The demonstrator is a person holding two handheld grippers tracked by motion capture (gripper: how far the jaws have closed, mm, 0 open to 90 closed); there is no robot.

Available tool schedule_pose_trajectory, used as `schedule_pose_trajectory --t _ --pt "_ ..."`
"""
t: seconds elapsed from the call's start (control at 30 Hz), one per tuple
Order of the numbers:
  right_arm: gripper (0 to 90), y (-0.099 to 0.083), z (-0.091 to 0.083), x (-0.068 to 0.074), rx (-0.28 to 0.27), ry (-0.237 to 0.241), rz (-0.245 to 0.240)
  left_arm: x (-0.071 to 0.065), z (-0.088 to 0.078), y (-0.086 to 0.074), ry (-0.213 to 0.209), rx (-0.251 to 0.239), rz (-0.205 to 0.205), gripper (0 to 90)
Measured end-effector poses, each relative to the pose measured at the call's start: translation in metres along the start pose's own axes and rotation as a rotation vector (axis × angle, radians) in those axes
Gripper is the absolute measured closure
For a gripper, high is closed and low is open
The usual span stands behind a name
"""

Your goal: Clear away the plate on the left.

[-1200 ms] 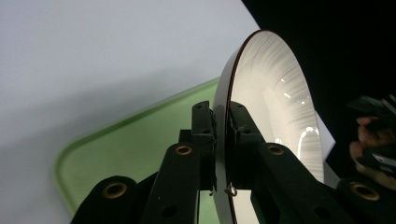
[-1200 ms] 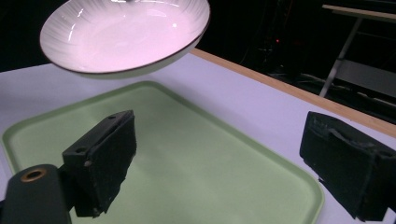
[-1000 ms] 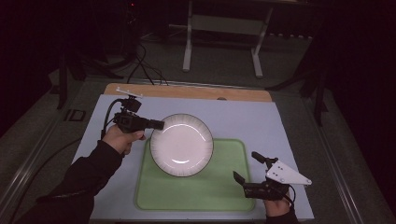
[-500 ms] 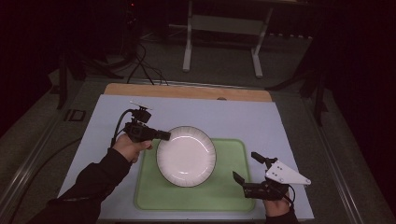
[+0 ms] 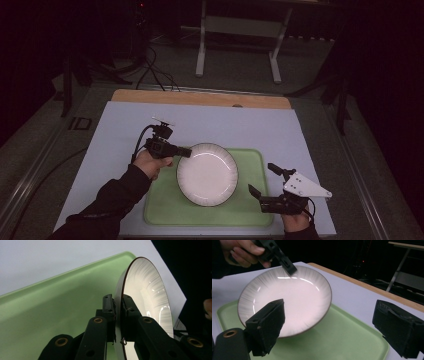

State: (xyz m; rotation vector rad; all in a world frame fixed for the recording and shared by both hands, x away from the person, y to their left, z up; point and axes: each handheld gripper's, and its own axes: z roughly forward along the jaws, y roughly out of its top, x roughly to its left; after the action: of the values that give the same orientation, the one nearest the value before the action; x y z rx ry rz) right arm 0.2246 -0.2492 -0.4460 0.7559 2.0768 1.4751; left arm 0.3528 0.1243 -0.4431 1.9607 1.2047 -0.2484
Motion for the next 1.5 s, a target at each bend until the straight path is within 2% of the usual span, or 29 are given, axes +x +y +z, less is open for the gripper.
schedule_pose_trajectory --t 0.3,0.53,0.67,0.8,0.9,1.07,1.33,1.5 --pt "10.7 -0.001 -0.001 -0.002 0.002 -0.003 0.005 0.003 0.023 -0.003 -0.009 0.024 -0.004 82.8" --pt "10.7 -0.001 -0.001 -0.002 0.002 -0.004 0.004 0.009 0.034 -0.008 -0.001 0.034 -0.024 82.6" --pt "10.7 0.0 -0.001 -0.002 0.002 -0.004 0.002 0.013 0.04 -0.011 -0.002 0.045 -0.022 82.4" --pt "10.7 -0.001 -0.001 -0.002 0.005 -0.004 0.003 0.019 0.046 -0.013 -0.007 0.052 -0.046 82.6" --pt "10.7 -0.001 -0.001 -0.002 0.006 -0.004 0.001 0.024 0.049 -0.014 -0.008 0.056 -0.046 83.0" --pt "10.7 -0.001 0.0 -0.002 0.008 0.0 0.006 0.035 0.055 -0.019 -0.019 0.061 -0.088 83.9" --pt "10.7 -0.001 0.0 -0.002 0.009 0.0 0.008 0.039 0.059 -0.019 -0.005 0.081 -0.078 84.4" --pt "10.7 -0.001 0.0 -0.002 0.01 0.001 0.01 0.039 0.064 -0.019 0.03 0.095 -0.062 84.7"
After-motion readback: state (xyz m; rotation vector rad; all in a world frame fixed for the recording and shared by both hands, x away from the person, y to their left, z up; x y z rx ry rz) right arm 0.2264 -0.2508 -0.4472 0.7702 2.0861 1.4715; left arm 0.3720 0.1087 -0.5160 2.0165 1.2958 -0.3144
